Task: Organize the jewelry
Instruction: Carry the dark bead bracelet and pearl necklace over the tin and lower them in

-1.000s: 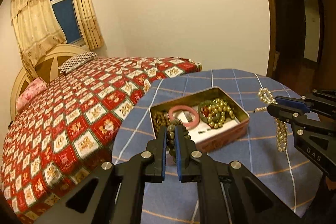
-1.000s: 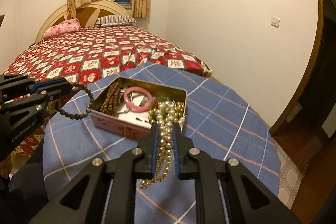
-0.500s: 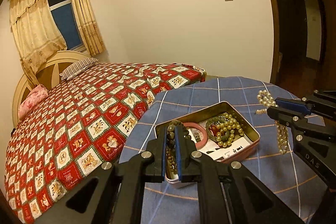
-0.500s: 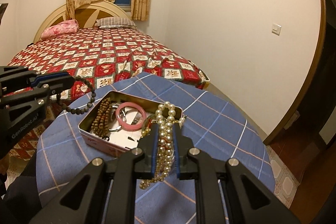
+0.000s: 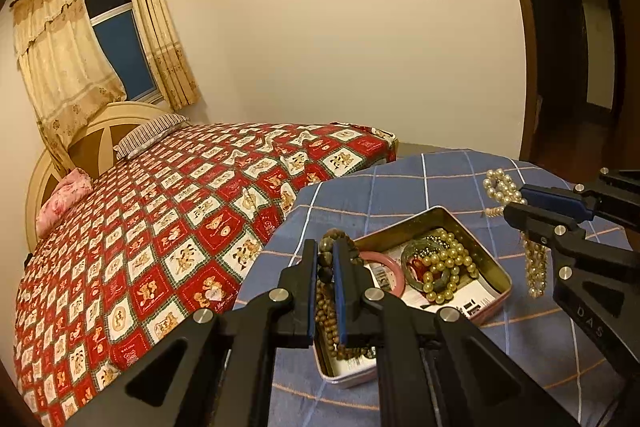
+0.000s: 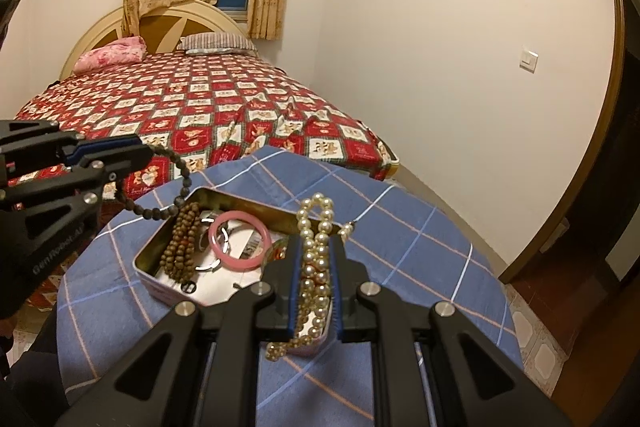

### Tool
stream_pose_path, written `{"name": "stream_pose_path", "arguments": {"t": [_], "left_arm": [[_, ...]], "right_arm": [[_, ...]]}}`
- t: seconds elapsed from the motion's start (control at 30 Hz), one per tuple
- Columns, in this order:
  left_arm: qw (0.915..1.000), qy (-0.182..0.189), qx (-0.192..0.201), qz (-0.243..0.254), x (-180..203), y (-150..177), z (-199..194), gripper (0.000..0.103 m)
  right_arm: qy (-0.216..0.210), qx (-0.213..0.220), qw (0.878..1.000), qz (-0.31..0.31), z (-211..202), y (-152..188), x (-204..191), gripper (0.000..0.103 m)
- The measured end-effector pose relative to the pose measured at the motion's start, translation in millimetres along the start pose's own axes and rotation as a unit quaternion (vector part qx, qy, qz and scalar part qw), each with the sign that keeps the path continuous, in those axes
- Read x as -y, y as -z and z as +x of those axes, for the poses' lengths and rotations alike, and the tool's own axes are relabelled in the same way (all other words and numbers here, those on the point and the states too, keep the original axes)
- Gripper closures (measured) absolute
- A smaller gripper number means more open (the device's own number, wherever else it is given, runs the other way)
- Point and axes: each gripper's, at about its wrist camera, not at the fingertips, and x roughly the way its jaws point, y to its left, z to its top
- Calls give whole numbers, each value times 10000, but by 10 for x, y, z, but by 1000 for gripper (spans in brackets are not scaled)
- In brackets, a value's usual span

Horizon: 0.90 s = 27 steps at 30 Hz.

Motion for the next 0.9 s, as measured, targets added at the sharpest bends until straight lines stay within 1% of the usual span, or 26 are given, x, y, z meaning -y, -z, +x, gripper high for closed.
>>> {"name": "stream_pose_path", "arguments": {"t": [0.23, 0.47, 0.9], "left_arm": [[10000, 6, -68, 19, 25, -45, 164, 96], [9997, -16, -229, -7, 38, -57, 432, 96], [9986, -99, -521, 35, 52, 27, 783, 96]], "right_arm": [[70, -15, 10000, -49, 93, -72, 22, 89], [140, -88, 9998, -85, 264, -141, 41, 89], [206, -293, 9993, -139, 578, -141, 19, 89]]}}
